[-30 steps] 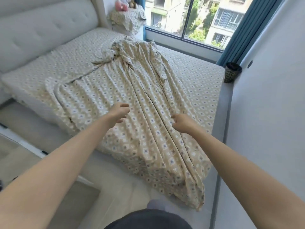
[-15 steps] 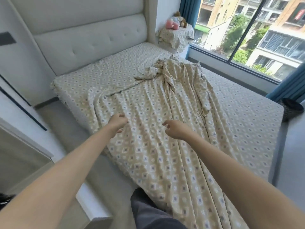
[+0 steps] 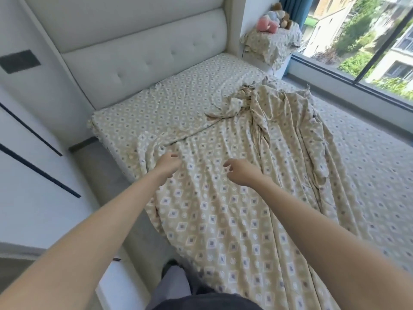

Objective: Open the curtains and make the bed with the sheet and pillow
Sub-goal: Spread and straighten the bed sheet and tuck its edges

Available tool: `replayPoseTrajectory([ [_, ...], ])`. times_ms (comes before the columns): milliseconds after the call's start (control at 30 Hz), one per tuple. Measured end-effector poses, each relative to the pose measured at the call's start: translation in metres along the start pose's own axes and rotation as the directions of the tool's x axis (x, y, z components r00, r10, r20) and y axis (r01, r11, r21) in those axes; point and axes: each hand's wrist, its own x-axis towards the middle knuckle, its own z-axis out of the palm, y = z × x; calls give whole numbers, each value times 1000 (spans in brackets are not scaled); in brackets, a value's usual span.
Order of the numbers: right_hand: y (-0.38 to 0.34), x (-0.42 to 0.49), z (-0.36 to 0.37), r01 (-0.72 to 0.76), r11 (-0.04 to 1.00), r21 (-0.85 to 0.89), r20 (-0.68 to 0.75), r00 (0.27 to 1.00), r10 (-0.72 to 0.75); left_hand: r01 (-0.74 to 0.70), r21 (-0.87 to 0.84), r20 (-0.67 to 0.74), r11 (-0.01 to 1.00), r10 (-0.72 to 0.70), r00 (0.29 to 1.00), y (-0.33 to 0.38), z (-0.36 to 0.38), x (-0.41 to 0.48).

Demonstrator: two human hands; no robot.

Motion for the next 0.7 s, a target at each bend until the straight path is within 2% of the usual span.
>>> replayPoseTrajectory([
  [100, -1, 26, -9, -27, 999, 30, -15, 999, 28, 8, -29, 11, 1000, -8, 1000, 21, -2, 35],
  [333, -17, 99, -32, -147, 981, 130, -97, 982, 161, -28, -33, 153, 999, 33, 988, 71, -13, 142],
  [533, -59, 149, -52, -237, 929, 285, -148, 946, 287, -71, -95, 312, 993, 97, 945, 121, -63, 220],
  [700, -95, 172, -69, -269, 875, 403, -208, 904, 374, -101, -128, 336, 987, 139, 932, 145, -101, 269],
])
